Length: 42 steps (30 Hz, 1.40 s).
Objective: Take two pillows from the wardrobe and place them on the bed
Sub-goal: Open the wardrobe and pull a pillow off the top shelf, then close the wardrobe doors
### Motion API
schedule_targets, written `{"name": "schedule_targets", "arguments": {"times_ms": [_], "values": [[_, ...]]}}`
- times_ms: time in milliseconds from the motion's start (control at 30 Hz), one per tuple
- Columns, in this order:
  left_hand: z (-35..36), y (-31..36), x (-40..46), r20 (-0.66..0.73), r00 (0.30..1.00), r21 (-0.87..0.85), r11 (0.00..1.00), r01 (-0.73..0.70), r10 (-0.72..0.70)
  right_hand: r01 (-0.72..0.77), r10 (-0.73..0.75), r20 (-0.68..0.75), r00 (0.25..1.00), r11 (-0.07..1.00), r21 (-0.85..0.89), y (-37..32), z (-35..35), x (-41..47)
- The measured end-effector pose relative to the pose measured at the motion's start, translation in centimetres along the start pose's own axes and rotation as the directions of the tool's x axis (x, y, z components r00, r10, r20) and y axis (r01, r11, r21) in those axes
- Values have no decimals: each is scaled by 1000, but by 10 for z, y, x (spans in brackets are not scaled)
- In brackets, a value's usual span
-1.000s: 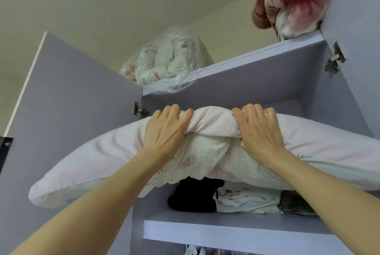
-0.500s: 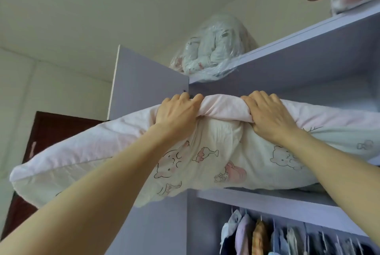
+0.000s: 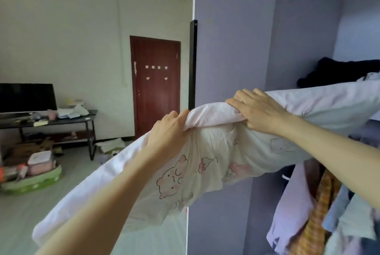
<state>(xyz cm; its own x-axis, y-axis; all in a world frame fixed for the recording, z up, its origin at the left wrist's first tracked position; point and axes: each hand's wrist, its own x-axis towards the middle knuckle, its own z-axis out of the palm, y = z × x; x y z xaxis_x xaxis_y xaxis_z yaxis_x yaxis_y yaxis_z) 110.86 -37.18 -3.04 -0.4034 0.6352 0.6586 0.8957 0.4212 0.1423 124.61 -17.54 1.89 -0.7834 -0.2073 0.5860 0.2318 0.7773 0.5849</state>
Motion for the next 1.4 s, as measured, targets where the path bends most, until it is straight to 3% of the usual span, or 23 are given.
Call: {"name": "schedule_targets", "arguments": {"times_ms": [133, 333, 433, 567, 667, 733, 767, 833, 900, 1000, 1133, 1200, 1400], "values": [[17, -42, -54, 120, 991, 67, 997, 49, -57, -23, -14, 146, 989, 968, 250, -69, 46, -15], [4, -104, -143, 184, 951, 233, 951, 204, -249, 5, -128, 162, 978, 801, 598, -185, 85, 5], [-24, -129, -177, 144, 922, 327, 897, 298, -359, 69, -170, 86, 982, 738, 671, -238, 89, 32], [-79, -153, -234, 47, 853, 502, 751, 429, -519, 222, -216, -107, 970, 629, 745, -320, 74, 71], [-117, -155, -272, 4, 745, 593, 601, 535, -667, 320, -278, -199, 940, 511, 797, -373, 59, 80], [-133, -151, -291, 73, 604, 646, 499, 577, -793, 375, -391, -222, 893, 373, 849, -405, 59, 78], [-134, -151, -297, 129, 531, 659, 473, 585, -837, 364, -487, -198, 851, 272, 891, -415, 59, 76], [-128, -152, -302, 225, 391, 666, 434, 606, -892, 184, -686, -46, 726, 130, 974, -422, 59, 77], [-111, -158, -298, 245, 348, 659, 419, 625, -905, 135, -766, 68, 639, 199, 971, -416, 67, 83], [-73, -169, -274, 192, 467, 625, 474, 620, -863, 120, -732, 158, 663, 312, 942, -383, 92, 86], [-14, -175, -212, 154, 681, 545, 637, 546, -716, -11, -608, 301, 735, 433, 901, -310, 139, 80], [12, -170, -177, 131, 755, 479, 708, 519, -643, -52, -538, 343, 770, 483, 874, -272, 152, 77], [110, -133, -46, 78, 920, 112, 920, 374, -384, -243, -124, 395, 910, 614, 751, -140, 178, 55]]}}
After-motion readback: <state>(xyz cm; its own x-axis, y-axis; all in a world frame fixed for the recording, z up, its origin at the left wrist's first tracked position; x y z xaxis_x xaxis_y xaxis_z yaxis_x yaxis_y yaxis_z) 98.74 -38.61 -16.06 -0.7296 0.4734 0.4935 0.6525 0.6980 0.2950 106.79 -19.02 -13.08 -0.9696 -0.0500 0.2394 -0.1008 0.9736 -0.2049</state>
